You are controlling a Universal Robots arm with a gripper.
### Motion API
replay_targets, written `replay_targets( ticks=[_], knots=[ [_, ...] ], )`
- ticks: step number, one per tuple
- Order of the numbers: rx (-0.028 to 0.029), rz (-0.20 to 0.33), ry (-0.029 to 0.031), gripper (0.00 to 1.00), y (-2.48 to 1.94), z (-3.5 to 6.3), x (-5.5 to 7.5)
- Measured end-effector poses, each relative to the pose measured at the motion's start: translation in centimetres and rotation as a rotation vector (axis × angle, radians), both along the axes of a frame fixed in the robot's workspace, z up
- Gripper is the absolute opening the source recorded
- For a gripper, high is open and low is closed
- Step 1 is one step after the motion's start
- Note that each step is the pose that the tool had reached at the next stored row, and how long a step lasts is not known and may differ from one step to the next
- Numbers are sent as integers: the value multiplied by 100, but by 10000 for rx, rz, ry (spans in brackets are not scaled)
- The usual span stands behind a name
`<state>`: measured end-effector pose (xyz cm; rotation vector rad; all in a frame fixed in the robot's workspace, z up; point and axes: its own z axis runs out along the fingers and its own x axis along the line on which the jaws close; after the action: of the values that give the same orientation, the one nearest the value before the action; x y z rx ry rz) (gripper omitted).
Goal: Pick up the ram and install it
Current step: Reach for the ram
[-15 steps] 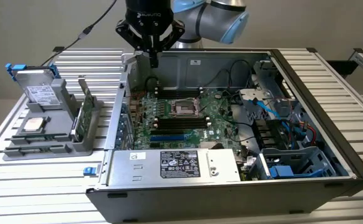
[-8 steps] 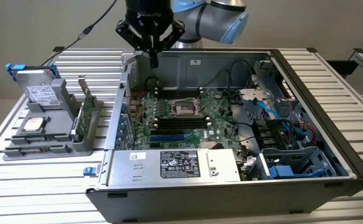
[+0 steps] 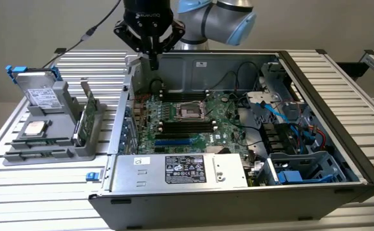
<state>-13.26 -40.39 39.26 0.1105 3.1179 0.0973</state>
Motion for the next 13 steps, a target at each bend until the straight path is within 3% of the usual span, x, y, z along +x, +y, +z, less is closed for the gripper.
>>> replay_targets(
  ticks=[13],
  knots=[
    [1,-1,8,10,12,-1,-587]
  ],
)
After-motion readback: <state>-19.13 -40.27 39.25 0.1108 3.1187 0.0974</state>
